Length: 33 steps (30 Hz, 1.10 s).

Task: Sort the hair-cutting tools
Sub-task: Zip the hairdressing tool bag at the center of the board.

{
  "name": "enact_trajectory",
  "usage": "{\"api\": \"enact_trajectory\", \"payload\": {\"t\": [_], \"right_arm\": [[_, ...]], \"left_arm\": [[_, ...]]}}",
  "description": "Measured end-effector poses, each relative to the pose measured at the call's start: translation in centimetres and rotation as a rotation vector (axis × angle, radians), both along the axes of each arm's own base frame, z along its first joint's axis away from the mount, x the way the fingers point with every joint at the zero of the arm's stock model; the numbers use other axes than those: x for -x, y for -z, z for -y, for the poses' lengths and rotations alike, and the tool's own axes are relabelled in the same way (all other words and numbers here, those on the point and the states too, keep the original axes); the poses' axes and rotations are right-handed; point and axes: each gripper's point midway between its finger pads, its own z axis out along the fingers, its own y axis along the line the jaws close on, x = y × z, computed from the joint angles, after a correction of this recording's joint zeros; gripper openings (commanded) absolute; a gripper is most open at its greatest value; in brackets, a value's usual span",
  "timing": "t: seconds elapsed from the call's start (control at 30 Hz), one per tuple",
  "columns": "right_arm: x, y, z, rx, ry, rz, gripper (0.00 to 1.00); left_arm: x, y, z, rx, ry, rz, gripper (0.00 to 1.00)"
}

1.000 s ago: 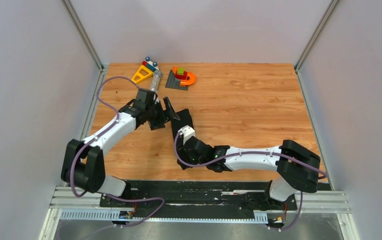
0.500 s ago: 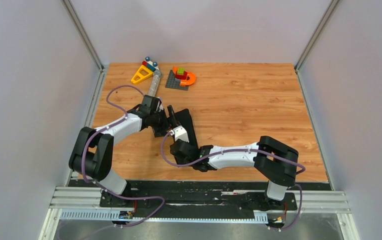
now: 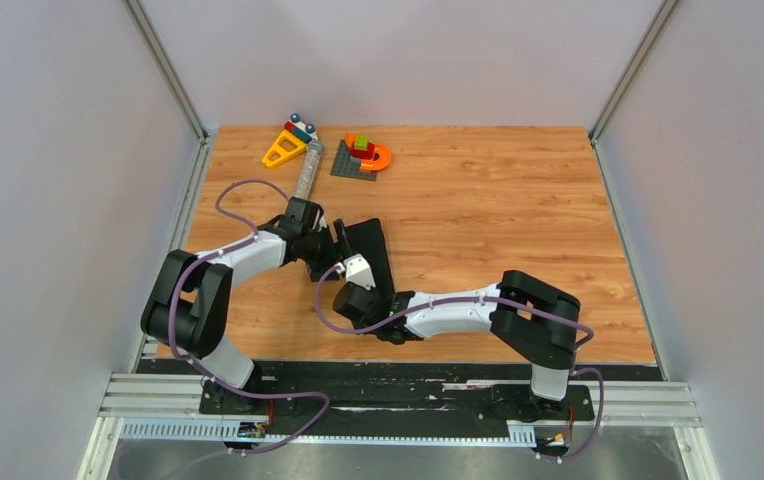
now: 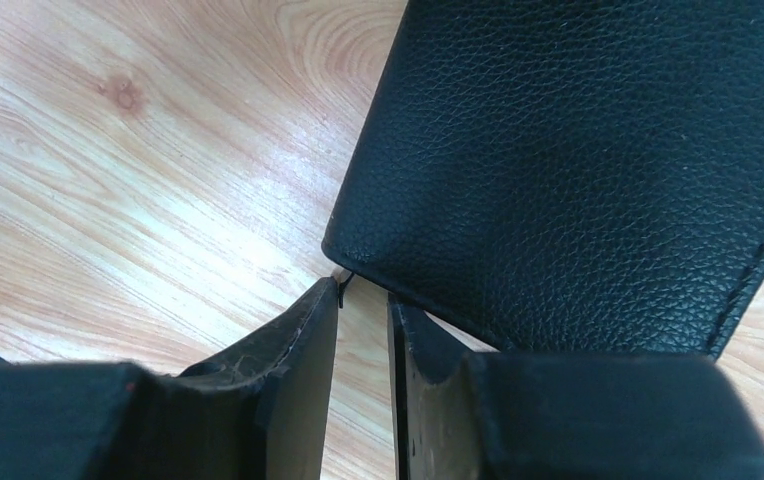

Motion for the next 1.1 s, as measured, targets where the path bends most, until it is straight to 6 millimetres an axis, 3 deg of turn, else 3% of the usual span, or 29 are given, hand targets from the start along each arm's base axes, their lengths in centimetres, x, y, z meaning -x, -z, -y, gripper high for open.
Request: {"api": "enact_trajectory", "payload": {"t": [0.33, 0.63, 1.1], "right_arm": [[-0.1, 0.0, -0.3, -0.012, 0.006, -0.004, 0.31], [-0.2, -0.1, -0.3, -0.019, 0.027, -0.004, 0.25], [-0.5, -0.4, -0.9, -0.059, 0.031, 0.009, 0.25]], "left_arm": [[1.1, 1.1, 0.4, 0.047, -0.034, -0.043, 0.7], [2.4, 1.0, 1.5, 0.104, -0.075, -0.063, 0.61], [3.2, 0.1, 1.7, 0.138, -0.15, -0.061, 0.55]]}}
